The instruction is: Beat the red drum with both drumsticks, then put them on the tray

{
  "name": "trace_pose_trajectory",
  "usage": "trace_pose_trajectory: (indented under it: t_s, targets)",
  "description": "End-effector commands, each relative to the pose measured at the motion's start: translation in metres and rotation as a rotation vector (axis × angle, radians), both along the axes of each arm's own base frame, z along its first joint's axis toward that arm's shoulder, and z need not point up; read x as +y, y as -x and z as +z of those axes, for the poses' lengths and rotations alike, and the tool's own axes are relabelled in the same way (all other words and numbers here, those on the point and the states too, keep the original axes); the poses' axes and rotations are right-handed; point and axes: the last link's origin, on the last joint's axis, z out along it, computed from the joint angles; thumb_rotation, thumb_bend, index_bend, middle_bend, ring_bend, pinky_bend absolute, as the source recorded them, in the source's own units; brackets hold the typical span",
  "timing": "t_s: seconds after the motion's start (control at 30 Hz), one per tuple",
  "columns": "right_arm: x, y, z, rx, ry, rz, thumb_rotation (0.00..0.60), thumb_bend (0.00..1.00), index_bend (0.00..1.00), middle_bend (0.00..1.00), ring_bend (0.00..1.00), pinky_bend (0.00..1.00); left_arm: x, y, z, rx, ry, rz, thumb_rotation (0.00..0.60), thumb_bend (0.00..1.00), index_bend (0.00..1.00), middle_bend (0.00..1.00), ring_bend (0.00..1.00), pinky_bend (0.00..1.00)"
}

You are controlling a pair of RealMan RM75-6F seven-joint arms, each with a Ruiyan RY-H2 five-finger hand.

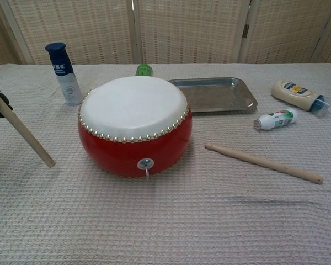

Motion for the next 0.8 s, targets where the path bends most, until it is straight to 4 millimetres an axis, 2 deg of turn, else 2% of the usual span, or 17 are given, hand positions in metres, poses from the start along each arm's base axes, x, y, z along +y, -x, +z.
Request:
trace_pose_trajectory:
  t_s: [0.03,0.33,0.4,0.6,0.8]
  targets:
    - [0.000,0.000,-0.001,-0.001,-0.004,-0.003,0.600,0.11,0.14,0.17,0.09,0.18,0.014,0.015,-0.002,-0.232,0.059,0.070,0.600,0.47,0.58,0.48,0.38,0.32]
    - [0.000,-0.001,-0.003,-0.004,-0.010,-0.006,0.600,0.11,0.14,0.17,0.09,0.18,0.023,0.031,0.000,-0.357,0.079,0.106,0.600,0.48,0.55,0.47,0.38,0.34]
    - [0.000,-0.001,-0.004,-0.005,-0.013,-0.009,0.600,0.11,0.14,0.17,0.09,0.18,0.024,0.034,-0.001,-0.357,0.082,0.111,0.600,0.48,0.52,0.47,0.38,0.34]
    - [-0.001,-0.002,-0.006,-0.007,-0.020,-0.008,0.600,0.11,0.14,0.17,0.09,0.18,0.026,0.041,-0.003,-0.436,0.101,0.150,0.600,0.49,0.32,0.45,0.38,0.34]
    - [0.000,-0.003,-0.004,-0.008,-0.015,-0.003,0.600,0.11,0.14,0.17,0.09,0.18,0.025,0.046,-0.006,-0.472,0.107,0.173,0.600,0.49,0.27,0.45,0.40,0.37]
